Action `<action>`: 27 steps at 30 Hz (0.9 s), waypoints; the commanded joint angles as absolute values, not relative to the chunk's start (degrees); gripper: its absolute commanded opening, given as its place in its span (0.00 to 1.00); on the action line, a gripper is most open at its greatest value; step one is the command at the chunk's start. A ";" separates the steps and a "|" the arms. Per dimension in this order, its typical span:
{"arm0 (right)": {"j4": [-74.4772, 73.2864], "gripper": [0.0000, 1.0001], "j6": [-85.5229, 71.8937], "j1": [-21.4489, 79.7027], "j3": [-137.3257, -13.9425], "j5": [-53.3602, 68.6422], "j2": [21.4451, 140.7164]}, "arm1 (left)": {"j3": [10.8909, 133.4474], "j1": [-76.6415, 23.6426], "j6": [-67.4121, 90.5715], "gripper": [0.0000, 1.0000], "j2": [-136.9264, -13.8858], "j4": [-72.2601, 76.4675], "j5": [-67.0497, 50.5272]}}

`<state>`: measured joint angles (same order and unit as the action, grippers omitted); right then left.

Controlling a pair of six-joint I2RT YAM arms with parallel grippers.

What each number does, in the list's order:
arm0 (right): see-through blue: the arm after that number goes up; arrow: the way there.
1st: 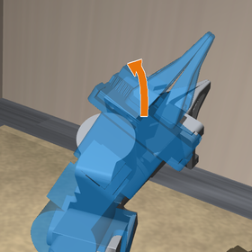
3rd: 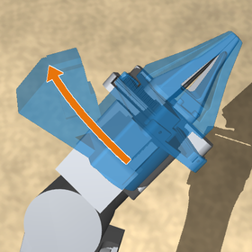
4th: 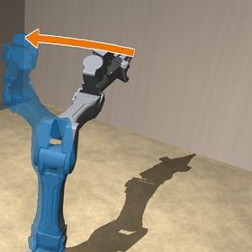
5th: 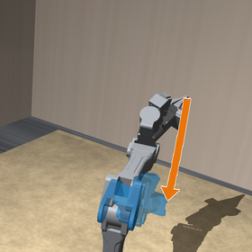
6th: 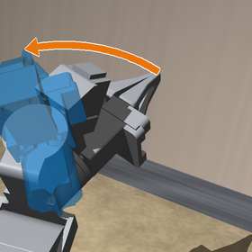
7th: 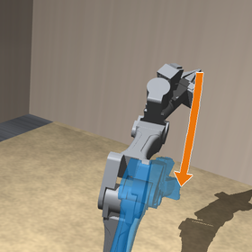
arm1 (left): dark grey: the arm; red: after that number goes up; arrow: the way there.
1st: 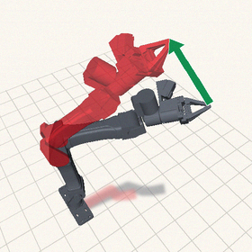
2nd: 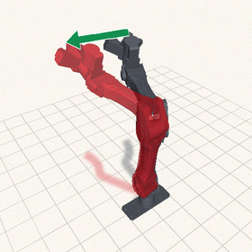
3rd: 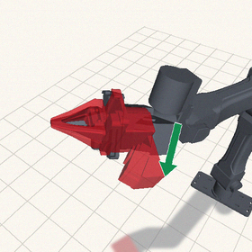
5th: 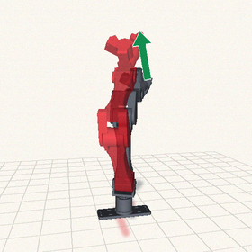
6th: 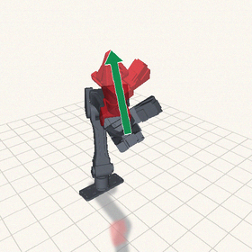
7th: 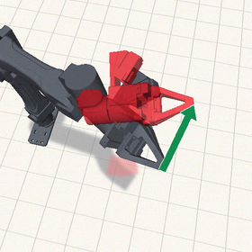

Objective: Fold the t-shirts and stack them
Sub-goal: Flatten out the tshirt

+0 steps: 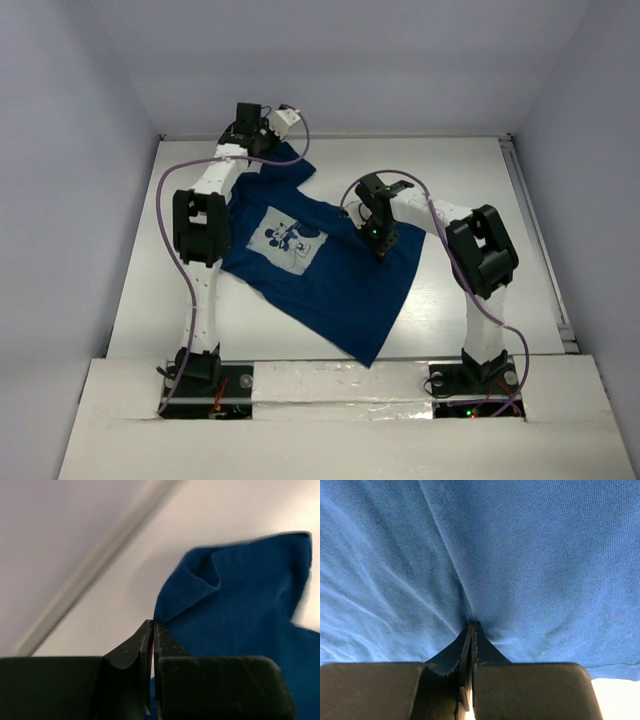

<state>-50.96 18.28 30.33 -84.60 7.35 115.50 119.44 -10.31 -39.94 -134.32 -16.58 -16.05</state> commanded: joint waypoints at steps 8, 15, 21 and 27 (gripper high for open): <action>-51.33 0.00 18.72 29.88 -85.78 8.61 113.55 | 131.66 -7.47 -32.96 0.19 -145.89 -1.86 9.40; -50.10 0.00 17.84 29.88 -84.73 5.28 112.77 | 125.79 -7.47 -28.65 0.98 -138.97 -3.25 1.95; -48.34 0.00 16.61 26.11 -87.79 -1.67 111.18 | 111.82 -7.47 -29.53 0.94 -123.86 -6.60 -7.99; -51.33 0.00 16.87 24.87 -91.49 -2.37 112.50 | 97.74 -5.36 -27.95 0.95 -108.73 -3.42 -12.92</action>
<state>-50.52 17.30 24.95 -88.25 -0.56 114.24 99.90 -6.68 -29.74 -116.79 -6.72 -8.47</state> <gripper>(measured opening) 0.010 0.953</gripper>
